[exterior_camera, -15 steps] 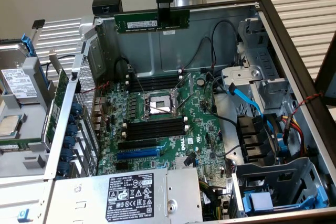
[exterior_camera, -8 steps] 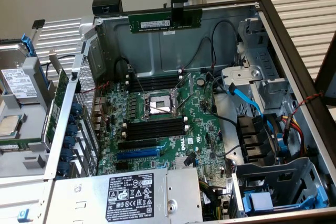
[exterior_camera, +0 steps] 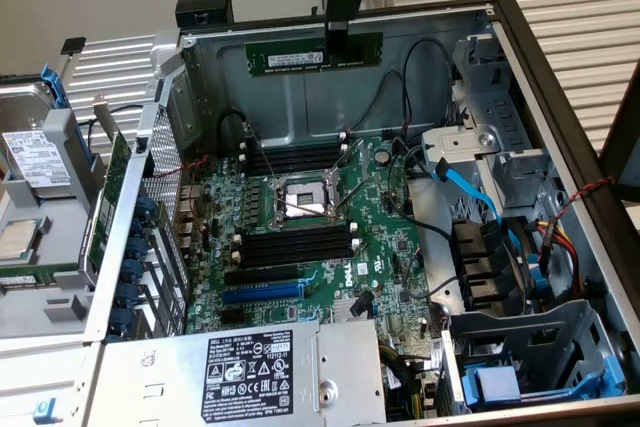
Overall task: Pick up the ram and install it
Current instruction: 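Insert the ram into the slot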
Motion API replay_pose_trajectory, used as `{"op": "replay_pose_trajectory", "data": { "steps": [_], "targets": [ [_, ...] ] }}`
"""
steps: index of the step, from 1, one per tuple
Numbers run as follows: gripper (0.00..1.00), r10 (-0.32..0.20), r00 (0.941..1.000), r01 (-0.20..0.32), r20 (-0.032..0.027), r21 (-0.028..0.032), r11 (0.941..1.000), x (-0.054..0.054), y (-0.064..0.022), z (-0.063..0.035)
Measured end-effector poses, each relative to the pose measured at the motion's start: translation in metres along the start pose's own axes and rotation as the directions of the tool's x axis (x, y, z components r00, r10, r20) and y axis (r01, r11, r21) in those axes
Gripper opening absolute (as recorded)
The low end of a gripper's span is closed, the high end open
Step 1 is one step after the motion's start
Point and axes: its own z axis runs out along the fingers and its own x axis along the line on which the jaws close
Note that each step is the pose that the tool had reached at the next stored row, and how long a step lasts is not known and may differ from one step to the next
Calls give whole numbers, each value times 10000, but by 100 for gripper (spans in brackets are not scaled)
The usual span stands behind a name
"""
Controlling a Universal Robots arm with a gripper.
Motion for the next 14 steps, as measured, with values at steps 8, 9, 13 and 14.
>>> {"op": "replay_pose_trajectory", "data": {
  "steps": [8,9,13,14],
  "targets": [
    [13,6,10000,-6,1,2,10000,19,145,152],
    [13,7,10000,-7,0,1,10000,21,147,170],
    [13,9,10000,-9,1,2,10000,31,153,243],
    [13,10,10000,-10,2,2,10000,33,154,261]
  ]
}}
